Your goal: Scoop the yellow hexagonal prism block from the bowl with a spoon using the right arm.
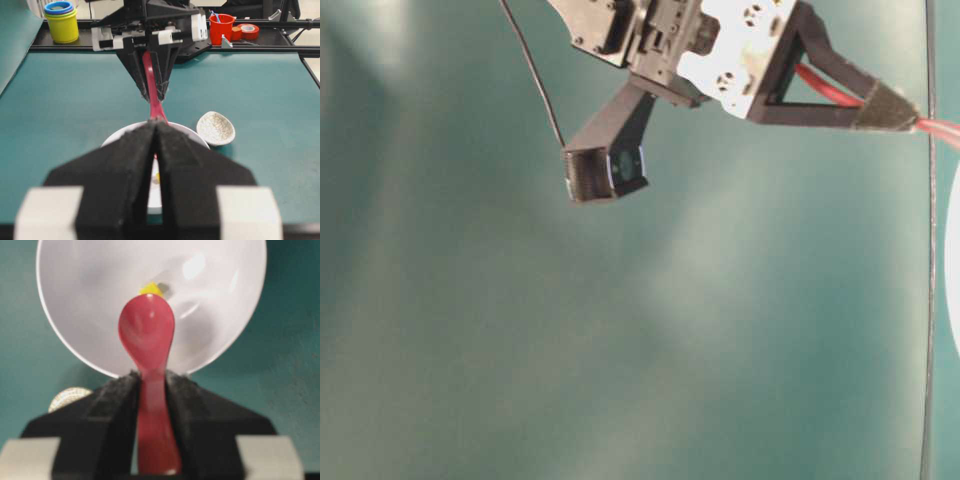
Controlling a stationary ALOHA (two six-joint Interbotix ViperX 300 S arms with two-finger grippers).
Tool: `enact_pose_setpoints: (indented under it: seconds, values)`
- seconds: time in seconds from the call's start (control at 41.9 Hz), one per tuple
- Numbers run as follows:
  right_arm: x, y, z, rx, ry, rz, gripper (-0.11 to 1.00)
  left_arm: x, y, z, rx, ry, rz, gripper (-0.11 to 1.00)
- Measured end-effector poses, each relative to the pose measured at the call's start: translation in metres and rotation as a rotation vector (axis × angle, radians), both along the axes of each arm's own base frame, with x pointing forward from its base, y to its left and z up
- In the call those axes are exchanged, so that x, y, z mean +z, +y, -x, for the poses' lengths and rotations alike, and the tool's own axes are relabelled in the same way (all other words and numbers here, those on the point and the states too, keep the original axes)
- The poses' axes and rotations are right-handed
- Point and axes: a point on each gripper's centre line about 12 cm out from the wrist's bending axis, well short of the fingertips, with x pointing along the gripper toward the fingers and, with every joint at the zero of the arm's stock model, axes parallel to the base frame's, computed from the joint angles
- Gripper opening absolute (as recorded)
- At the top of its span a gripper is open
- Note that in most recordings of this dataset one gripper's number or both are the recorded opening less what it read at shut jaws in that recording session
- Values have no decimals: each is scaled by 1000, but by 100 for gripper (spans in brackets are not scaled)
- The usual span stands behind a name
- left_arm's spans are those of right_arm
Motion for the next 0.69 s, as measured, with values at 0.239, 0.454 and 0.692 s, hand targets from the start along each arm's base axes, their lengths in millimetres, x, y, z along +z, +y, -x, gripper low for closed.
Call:
enact_pose_setpoints:
  seconds: [0.239, 0.454, 0.692]
  values:
    - [-9, -3, -6, 5, 34, 8, 24, 0, 0, 0, 0, 0, 0, 0]
    - [-19, -4, -9, 9, 61, 10, 24, 0, 0, 0, 0, 2, -1, 0]
    - [-26, -3, -10, 12, 82, 6, 24, -1, 0, 0, 0, 3, -1, 0]
